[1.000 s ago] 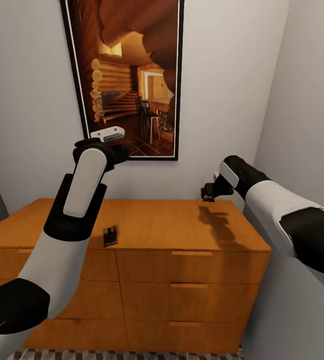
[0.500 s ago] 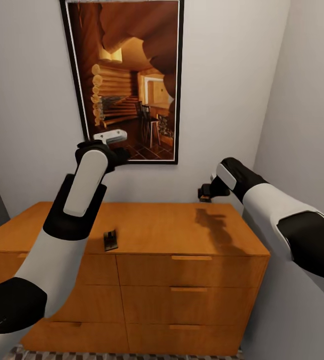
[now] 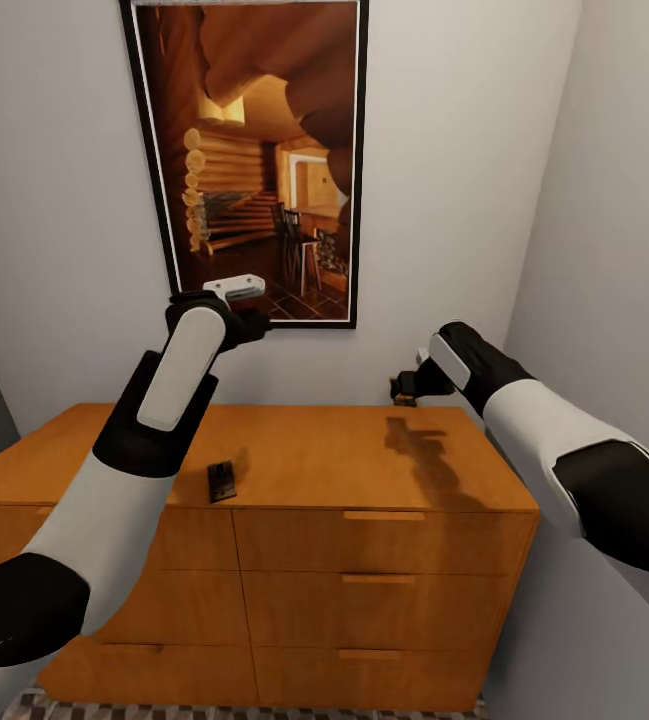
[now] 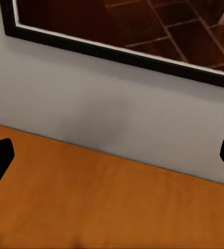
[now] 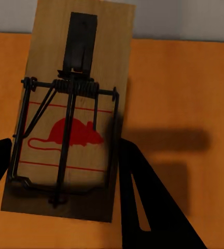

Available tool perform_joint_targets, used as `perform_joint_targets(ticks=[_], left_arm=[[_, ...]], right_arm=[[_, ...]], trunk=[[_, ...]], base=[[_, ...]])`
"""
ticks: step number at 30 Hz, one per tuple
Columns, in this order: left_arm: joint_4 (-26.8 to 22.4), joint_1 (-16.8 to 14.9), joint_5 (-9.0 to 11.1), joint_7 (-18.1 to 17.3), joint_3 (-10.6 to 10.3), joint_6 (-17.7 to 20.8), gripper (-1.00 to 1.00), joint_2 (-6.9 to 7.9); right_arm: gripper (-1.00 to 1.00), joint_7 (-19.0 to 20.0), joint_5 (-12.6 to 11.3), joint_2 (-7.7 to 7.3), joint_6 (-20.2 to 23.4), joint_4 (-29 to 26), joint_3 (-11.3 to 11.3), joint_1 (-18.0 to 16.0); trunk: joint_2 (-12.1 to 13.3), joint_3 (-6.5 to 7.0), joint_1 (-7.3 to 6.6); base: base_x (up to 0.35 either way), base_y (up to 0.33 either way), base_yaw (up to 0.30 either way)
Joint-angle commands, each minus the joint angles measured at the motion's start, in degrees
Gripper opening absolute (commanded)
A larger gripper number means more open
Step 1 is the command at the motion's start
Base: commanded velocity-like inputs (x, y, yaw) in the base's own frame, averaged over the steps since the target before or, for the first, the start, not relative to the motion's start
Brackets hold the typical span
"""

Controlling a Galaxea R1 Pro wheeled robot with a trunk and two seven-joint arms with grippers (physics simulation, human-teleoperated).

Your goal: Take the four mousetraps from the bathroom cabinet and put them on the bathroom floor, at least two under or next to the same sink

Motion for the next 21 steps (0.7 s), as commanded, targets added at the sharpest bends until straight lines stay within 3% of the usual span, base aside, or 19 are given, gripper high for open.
perform_joint_targets(ticks=[1, 11, 15, 21], left_arm=[[0.29, -0.07, 0.49, 0.26, -0.02, 0.42, 1.00, 0.00], [3.51, -0.07, 0.49, -2.85, -0.02, 0.42, 1.00, 0.00], [4.80, -0.07, 0.49, -2.85, -0.02, 0.42, 1.00, 0.00], [5.93, 1.88, -1.46, -0.92, 1.01, 1.88, 1.00, -1.18]], right_arm=[[-1.00, -0.50, -0.75, -0.04, 0.15, -0.41, 0.29, -0.04], [-1.00, -0.50, -0.75, -0.04, 0.15, -3.68, 0.29, -0.04], [-1.00, -0.50, -0.75, -0.04, 0.15, -4.99, 0.29, -0.04], [-1.00, 1.43, -0.63, 0.18, -1.54, -3.08, 1.01, -1.99]], trunk=[[-0.04, -0.07, 0.00], [-0.04, -0.07, 0.00], [-0.04, -0.07, 0.00], [-0.04, -0.07, 0.00]], base=[[0.000, 0.000, 0.000], [0.000, 0.000, 0.000], [0.000, 0.000, 0.000], [0.000, 0.000, 0.000]])
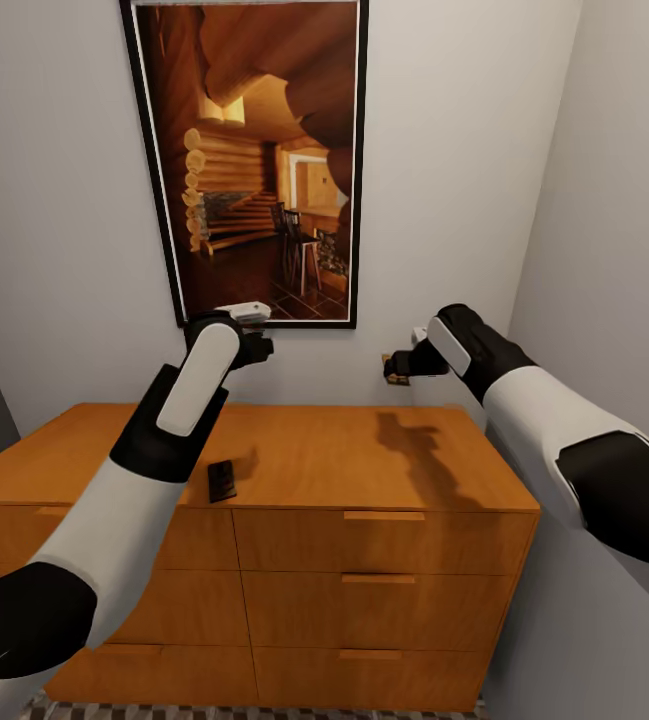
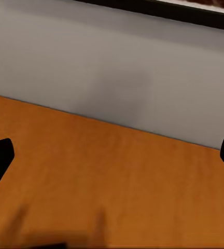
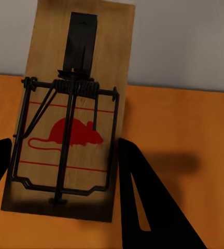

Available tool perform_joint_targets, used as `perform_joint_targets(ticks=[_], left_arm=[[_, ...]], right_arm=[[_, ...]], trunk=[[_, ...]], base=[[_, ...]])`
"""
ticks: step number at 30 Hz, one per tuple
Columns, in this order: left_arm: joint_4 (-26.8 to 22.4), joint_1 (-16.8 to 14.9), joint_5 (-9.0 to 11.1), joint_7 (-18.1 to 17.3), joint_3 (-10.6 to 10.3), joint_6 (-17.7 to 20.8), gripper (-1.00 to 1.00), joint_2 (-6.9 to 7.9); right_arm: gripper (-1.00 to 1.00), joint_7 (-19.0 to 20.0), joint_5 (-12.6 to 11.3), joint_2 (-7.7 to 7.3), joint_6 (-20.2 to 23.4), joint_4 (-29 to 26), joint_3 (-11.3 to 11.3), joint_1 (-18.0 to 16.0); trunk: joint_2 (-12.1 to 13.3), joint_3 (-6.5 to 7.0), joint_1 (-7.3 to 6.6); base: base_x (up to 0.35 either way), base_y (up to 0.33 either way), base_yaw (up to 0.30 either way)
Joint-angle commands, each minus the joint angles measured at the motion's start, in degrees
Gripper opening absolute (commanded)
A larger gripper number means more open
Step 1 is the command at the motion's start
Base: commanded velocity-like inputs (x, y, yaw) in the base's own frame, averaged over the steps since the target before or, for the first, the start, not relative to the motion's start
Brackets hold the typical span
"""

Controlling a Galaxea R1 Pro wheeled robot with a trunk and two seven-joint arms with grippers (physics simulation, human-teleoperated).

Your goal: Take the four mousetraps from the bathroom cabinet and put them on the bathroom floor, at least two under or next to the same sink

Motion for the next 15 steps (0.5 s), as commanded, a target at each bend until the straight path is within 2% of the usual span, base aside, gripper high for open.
perform_joint_targets(ticks=[1, 4, 9, 10, 15], left_arm=[[-0.37, 0.26, 0.16, 0.93, 0.06, 0.68, 1.00, -0.08], [-1.33, 1.23, -0.70, 1.89, 0.33, 1.45, 1.00, -0.23], [-2.32, 2.84, -0.66, 3.49, 0.47, 1.81, 1.00, -0.29], [-2.34, 8.97, -0.65, 8.95, 0.50, 1.85, 1.00, -0.30], [-2.34, 9.17, -0.62, 9.11, 0.59, 1.97, 1.00, -0.35]], right_arm=[[-1.00, -0.48, -0.80, 0.03, -0.18, 0.28, 0.31, -0.39], [-1.00, -0.26, -0.78, 0.15, -1.08, 1.22, 0.44, -1.36], [-1.00, -0.15, -0.76, 0.20, -2.59, 2.69, 0.49, -2.53], [-1.00, -0.14, -0.76, 0.21, -4.07, 2.63, 0.48, -2.54], [-1.00, -0.11, -0.76, 0.22, -4.07, 2.44, 0.46, -2.59]], trunk=[[-0.04, -0.07, 0.00], [-0.04, -0.07, 0.00], [-0.04, -0.07, 0.00], [-0.04, -0.07, 0.00], [-0.04, -0.07, 0.00]], base=[[0.000, 0.000, 0.000], [0.000, 0.000, 0.000], [0.000, 0.000, 0.000], [0.000, 0.000, 0.000], [0.000, 0.000, 0.000]])
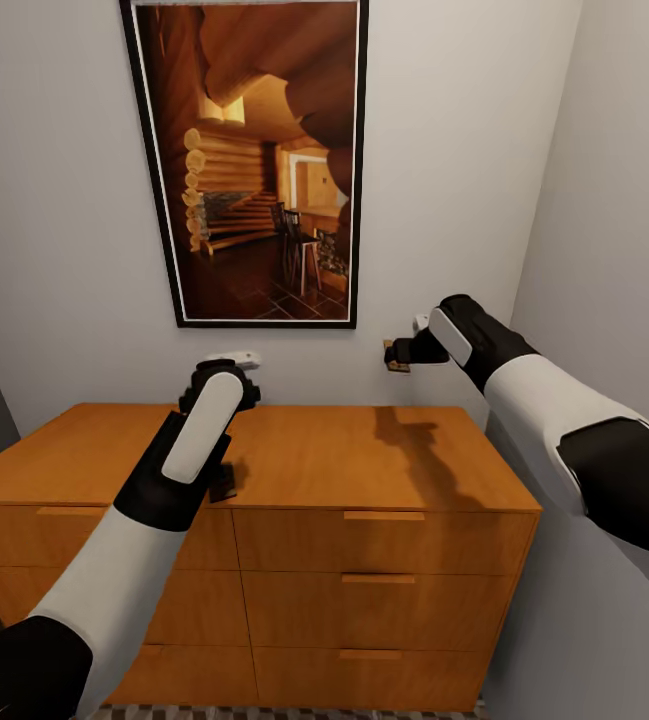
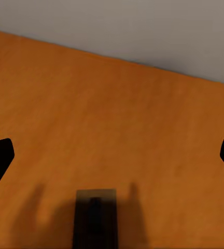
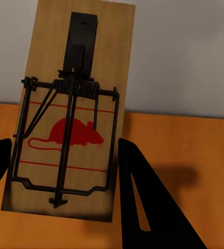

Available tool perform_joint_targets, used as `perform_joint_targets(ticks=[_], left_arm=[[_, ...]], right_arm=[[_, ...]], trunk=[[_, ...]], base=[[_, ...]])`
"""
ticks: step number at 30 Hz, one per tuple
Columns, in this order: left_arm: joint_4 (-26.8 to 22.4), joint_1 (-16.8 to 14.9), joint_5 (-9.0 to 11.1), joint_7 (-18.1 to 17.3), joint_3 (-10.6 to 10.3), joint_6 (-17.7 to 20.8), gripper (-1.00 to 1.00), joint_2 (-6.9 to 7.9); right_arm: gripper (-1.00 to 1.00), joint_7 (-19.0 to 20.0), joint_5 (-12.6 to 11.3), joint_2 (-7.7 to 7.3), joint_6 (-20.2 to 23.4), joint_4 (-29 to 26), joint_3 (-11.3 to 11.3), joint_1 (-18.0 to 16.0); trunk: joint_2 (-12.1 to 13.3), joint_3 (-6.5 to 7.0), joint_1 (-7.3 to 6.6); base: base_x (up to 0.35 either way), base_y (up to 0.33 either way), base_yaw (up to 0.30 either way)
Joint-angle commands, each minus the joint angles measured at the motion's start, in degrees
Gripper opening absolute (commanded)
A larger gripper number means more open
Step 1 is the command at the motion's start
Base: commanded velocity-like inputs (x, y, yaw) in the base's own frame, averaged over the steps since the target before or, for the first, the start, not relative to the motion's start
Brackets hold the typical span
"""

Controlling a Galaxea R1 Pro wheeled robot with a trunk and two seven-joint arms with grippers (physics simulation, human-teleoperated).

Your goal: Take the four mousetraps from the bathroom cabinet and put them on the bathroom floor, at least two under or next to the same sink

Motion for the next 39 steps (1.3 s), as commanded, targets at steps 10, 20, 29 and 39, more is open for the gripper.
perform_joint_targets(ticks=[10, 20, 29, 39], left_arm=[[0.14, 0.02, 0.53, 0.62, 0.04, 1.97, 1.00, 0.02], [0.23, 0.03, 0.49, 0.67, 0.01, 1.91, 1.00, 0.03], [0.24, 0.03, 0.45, 0.77, 0.00, 1.94, 1.00, 0.03], [0.32, 0.03, 0.47, 0.65, 0.08, 2.13, 1.00, 0.03]], right_arm=[[-1.00, -0.54, -0.84, -0.02, 0.20, -0.08, 0.42, -0.11], [-1.00, -0.54, -0.88, -0.02, 0.20, -0.06, 0.47, -0.13], [-1.00, -0.54, -0.88, -0.02, 0.19, 0.02, 0.48, -0.08], [-1.00, -0.54, -0.88, -0.02, 0.14, 0.03, 0.48, -0.07]], trunk=[[-0.04, -0.07, 0.00], [-0.04, -0.07, 0.00], [-0.04, -0.07, 0.00], [-0.04, -0.07, 0.00]], base=[[0.000, 0.000, 0.000], [-0.096, 0.023, 0.000], [-0.071, 0.005, 0.000], [-0.007, 0.001, 0.000]])
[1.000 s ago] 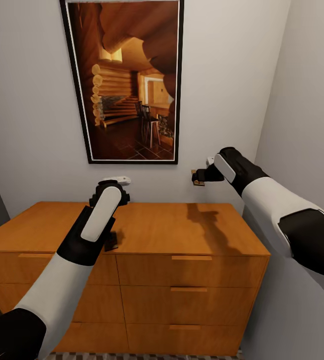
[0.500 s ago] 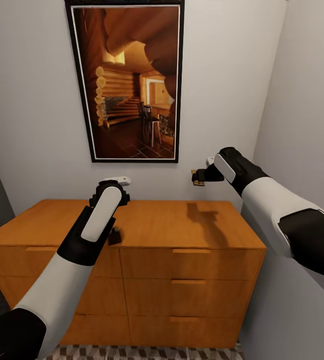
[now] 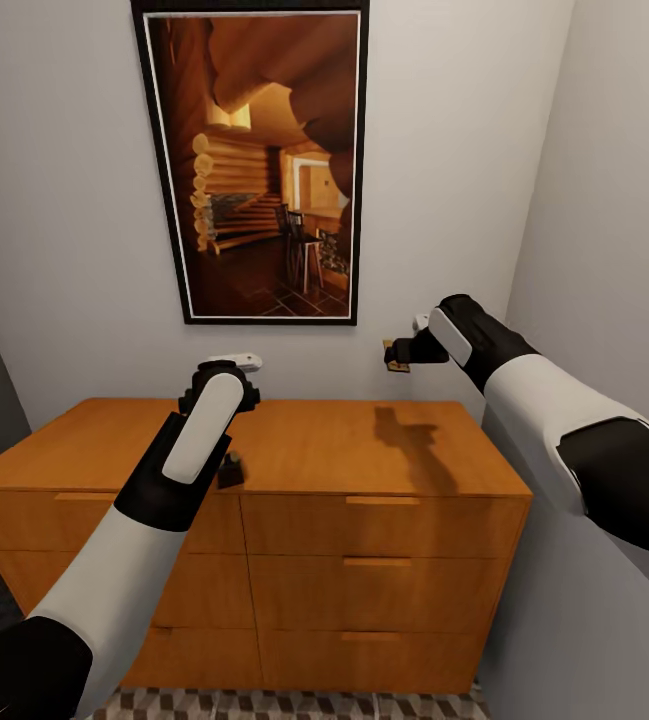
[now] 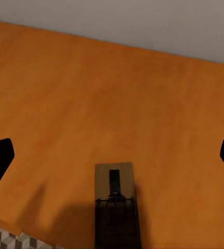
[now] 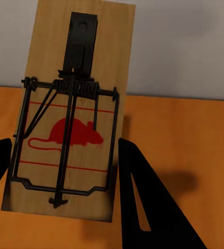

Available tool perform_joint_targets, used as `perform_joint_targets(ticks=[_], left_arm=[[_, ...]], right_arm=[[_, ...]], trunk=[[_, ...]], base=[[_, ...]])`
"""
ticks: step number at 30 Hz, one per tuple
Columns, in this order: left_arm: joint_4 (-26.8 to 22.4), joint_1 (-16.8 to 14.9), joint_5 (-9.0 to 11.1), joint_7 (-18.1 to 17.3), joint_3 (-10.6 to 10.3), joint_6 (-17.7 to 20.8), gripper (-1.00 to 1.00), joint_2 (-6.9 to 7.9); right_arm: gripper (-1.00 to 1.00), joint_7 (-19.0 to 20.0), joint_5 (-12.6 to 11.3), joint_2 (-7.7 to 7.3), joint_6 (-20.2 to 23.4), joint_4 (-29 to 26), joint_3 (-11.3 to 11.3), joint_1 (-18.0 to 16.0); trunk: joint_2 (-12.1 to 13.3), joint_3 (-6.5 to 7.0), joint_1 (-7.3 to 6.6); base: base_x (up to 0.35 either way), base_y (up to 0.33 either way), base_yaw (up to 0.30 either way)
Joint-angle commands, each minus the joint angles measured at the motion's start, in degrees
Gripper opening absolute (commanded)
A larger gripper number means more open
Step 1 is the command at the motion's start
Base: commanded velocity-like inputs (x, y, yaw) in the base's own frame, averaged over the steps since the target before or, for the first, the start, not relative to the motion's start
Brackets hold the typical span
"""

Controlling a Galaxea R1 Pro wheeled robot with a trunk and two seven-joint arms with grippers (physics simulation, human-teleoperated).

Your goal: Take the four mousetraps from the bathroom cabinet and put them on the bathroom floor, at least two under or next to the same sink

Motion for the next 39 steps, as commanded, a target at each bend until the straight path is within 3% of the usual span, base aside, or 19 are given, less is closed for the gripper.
perform_joint_targets(ticks=[1, 8, 11, 14, 20, 23, 26, 31, 39], left_arm=[[0.07, -0.06, 0.53, 0.58, -0.03, 0.57, 1.00, 0.00], [4.62, -0.07, 0.88, 0.53, 0.09, 0.79, 1.00, 0.00], [6.41, -0.13, 2.22, 0.53, 0.17, 1.30, 1.00, 0.00], [8.64, -0.38, 5.14, 0.44, 0.41, 2.54, 1.00, 0.00], [17.28, -3.48, 13.26, 0.34, 1.42, 3.49, 1.00, 0.27], [23.31, -6.12, 16.68, 0.04, 2.05, 3.49, 1.00, 1.06], [29.28, -8.90, 18.87, -1.37, 2.49, 3.49, 1.00, 2.13], [35.28, -11.78, 20.10, -4.30, 2.76, 3.49, 1.00, 3.34], [38.91, -14.60, 20.50, -5.75, 2.87, 3.49, 1.00, 4.95]], right_arm=[[-1.00, -0.54, -0.80, -0.03, 0.13, -0.07, 0.31, -0.05], [-1.00, -0.54, -0.75, 0.10, 0.12, -0.09, 0.31, -0.03], [-1.00, -0.58, -0.69, 0.27, 0.12, -0.11, 0.34, -0.06], [-1.00, -0.60, -0.66, 0.40, 0.12, -0.16, 0.37, -0.09], [-1.00, -0.62, -0.63, 0.83, 0.17, -0.27, 0.40, -0.11], [-1.00, -0.62, -0.61, 1.31, 0.22, -0.29, 0.36, -0.13], [-1.00, -0.66, -0.54, 1.96, 0.25, -0.30, 0.34, -0.18], [-1.00, -0.69, -0.44, 2.85, 0.53, -0.31, 0.34, -0.25], [-1.00, -0.71, -0.23, 3.74, 1.42, -0.32, 0.39, -0.28]], trunk=[[-0.04, -0.07, 0.00], [-0.04, -0.07, 0.00], [-0.04, -0.07, 0.00], [-0.04, -0.07, 0.00], [-0.04, -0.07, 0.00], [-0.04, -0.07, 0.00], [-0.04, -0.07, 0.00], [-0.04, -0.07, 0.00], [-0.04, -0.07, 0.00]], base=[[0.027, 0.000, 0.000], [0.029, 0.000, 0.000], [0.010, 0.000, 0.000], [0.005, 0.000, 0.000], [0.002, 0.000, 0.000], [0.000, 0.000, 0.000], [0.000, 0.000, 0.000], [0.000, 0.000, 0.000], [0.000, 0.000, 0.000]])
